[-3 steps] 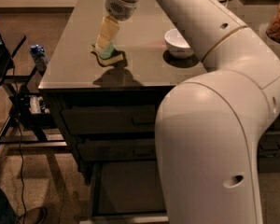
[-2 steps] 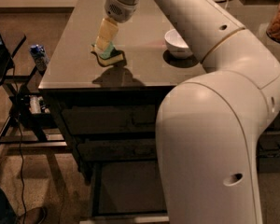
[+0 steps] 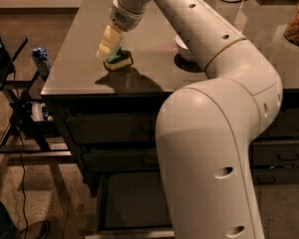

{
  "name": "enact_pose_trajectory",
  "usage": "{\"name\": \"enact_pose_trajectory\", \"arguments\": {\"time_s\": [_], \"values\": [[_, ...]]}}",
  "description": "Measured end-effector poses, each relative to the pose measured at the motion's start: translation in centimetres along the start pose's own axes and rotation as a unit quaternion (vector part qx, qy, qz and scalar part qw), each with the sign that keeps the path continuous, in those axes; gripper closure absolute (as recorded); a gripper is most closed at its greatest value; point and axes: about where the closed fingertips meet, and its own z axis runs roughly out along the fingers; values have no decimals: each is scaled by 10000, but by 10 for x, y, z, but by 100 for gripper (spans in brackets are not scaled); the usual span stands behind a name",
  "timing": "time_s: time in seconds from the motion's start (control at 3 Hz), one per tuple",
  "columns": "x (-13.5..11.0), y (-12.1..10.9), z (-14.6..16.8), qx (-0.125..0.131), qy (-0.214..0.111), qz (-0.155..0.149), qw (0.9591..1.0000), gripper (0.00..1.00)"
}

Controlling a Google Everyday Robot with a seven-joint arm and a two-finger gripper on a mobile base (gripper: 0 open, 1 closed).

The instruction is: Place sponge into bottom drawer

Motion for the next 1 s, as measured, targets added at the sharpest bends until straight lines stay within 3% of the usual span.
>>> {"name": "enact_pose_trajectory", "arguments": {"time_s": [1.0], "values": [[0, -4, 35, -281, 158, 397, 9987, 0]]}}
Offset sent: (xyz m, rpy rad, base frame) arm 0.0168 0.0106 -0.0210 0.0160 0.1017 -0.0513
